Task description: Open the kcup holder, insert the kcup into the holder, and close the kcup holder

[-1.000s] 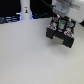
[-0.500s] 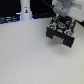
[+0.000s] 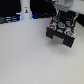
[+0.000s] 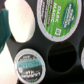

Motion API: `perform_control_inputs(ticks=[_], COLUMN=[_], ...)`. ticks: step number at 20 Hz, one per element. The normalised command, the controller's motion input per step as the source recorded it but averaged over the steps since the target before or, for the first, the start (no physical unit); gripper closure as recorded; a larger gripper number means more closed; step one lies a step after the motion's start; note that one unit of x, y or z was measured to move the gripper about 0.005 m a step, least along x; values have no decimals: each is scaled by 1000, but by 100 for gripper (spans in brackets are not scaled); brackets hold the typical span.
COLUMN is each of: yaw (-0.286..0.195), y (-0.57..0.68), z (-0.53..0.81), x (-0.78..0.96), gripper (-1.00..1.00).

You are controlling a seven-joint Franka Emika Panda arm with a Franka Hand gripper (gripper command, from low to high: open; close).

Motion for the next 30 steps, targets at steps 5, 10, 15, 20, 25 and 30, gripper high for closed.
perform_control_inputs(ticks=[5,10,15,20,25,30], yaw=[59,17,7,7,13,46], y=[-425,-444,-400,-296,-186,6], z=[373,271,184,62,-12,-90], x=[506,634,713,816,781,545], gripper=[-100,-100,-100,-100,-100,-100])
